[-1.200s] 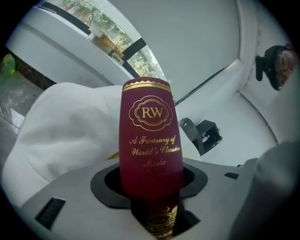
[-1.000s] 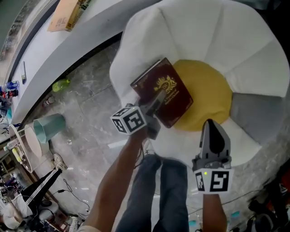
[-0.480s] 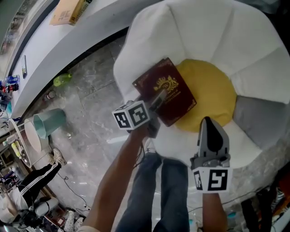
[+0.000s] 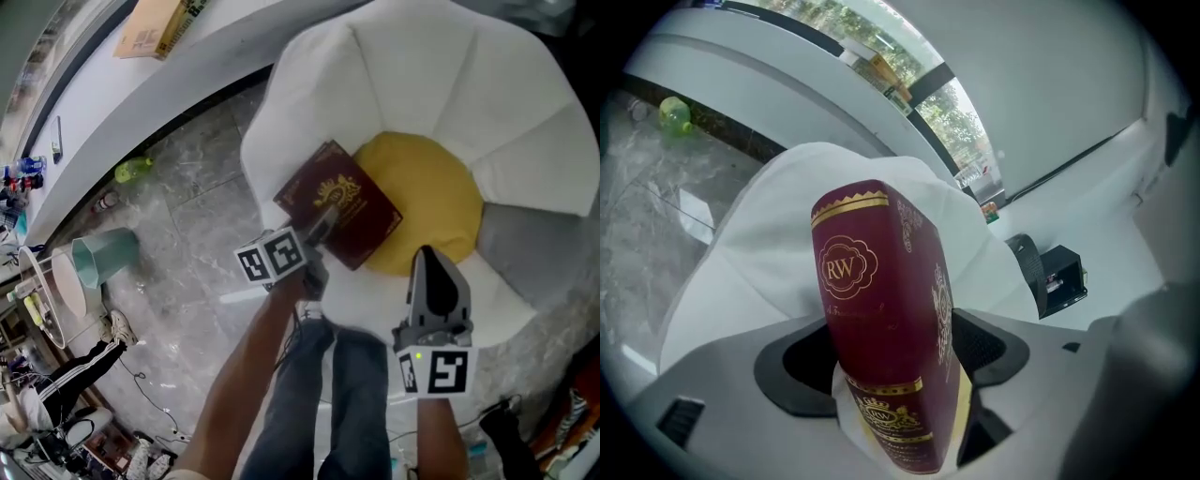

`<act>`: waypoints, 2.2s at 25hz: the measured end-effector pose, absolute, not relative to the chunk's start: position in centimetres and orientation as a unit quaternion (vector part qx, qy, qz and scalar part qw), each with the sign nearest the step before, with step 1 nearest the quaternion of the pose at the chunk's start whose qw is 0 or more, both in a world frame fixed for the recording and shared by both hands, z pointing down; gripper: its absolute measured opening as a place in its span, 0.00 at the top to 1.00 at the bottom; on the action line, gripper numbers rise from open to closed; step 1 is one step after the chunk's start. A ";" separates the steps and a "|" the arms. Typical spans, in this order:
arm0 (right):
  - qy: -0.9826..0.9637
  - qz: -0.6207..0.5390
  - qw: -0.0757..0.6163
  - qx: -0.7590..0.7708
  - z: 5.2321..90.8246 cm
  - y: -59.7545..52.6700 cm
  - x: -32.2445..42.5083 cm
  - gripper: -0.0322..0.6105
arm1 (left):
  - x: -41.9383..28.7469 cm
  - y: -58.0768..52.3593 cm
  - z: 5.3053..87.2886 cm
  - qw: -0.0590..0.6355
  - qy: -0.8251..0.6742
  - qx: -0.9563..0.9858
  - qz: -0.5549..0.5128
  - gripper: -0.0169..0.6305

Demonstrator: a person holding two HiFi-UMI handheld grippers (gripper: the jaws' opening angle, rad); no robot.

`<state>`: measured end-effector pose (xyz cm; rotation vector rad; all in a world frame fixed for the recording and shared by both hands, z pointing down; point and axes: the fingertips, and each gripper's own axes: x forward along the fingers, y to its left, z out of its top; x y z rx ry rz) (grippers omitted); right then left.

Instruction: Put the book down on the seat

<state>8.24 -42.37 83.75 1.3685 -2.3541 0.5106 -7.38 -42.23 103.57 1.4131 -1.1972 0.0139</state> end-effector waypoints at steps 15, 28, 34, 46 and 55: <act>-0.837 0.181 0.178 0.484 81.1 -41.6 6.2 0.94 | -10.1 -37.6 102.2 0.628 -0.537 0.563 -0.013 0.40; -0.843 0.148 0.154 0.493 71.6 -42.1 5.3 0.94 | -9.2 -40.9 87.2 0.583 -0.533 0.605 -0.098 0.60; -0.844 0.132 0.125 0.504 63.1 -42.0 5.7 0.95 | -7.6 -42.4 76.8 0.578 -0.513 0.610 -0.175 0.84; -0.852 0.099 0.045 0.512 43.8 -38.9 6.2 0.95 | -4.1 -40.4 52.7 0.478 -0.481 0.710 -0.189 0.96; -0.836 0.037 0.023 0.546 30.5 -37.3 9.3 0.95 | -1.2 -39.6 37.0 0.199 -0.518 0.831 -0.029 0.96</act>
